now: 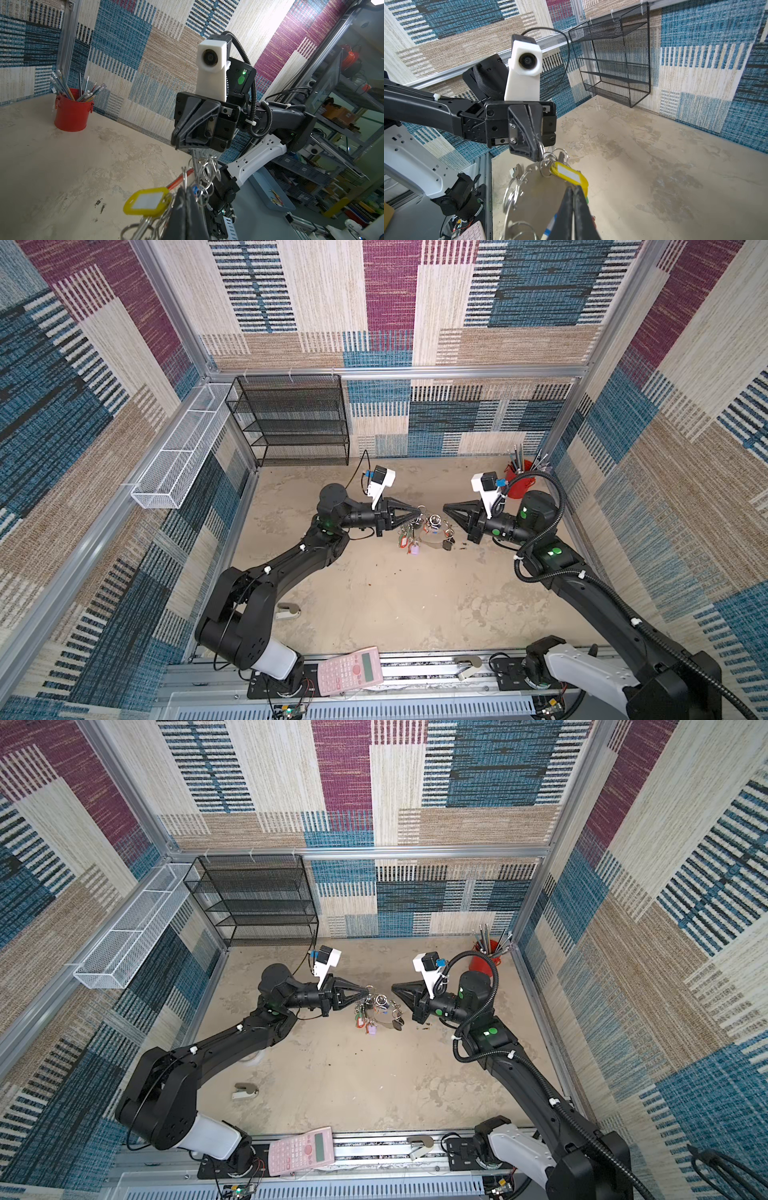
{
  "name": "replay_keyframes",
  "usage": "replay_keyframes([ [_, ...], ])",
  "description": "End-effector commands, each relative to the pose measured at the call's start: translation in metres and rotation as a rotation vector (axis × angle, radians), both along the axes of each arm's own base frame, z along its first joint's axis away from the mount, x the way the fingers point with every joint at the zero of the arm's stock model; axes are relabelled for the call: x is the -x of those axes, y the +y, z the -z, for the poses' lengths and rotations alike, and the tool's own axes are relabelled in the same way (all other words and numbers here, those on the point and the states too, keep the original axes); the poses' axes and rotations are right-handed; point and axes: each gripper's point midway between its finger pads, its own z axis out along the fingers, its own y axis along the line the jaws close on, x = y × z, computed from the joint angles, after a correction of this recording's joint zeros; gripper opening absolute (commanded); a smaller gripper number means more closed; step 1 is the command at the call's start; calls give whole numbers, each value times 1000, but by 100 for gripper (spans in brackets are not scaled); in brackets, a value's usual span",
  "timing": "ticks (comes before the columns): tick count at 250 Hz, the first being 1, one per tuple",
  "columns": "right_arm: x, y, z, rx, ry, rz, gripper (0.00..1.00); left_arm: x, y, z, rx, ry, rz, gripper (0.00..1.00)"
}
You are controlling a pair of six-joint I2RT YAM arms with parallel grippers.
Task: Put the keys on the keyring
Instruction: 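Open the right gripper and draw it back while the left gripper holds the plate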
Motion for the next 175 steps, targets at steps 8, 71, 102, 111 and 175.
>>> replay_keyframes([
  [8, -5, -5, -5, -11, -7, 53, 21, -3, 0, -9, 24, -43, -15, 0],
  [71, -32, -25, -3, -13, 12, 244, 49, -13, -2, -2, 11, 7, -42, 0],
  [102, -44, -36, 0, -15, 26, 336, 56, -19, -3, 5, -7, 34, -64, 0],
  [111, -47, -41, 3, -15, 34, 363, 59, -21, -3, 9, -25, 49, -76, 0],
  [175, -53, -56, 19, -28, 73, 446, 72, -52, 4, 52, -251, 142, -261, 0],
])
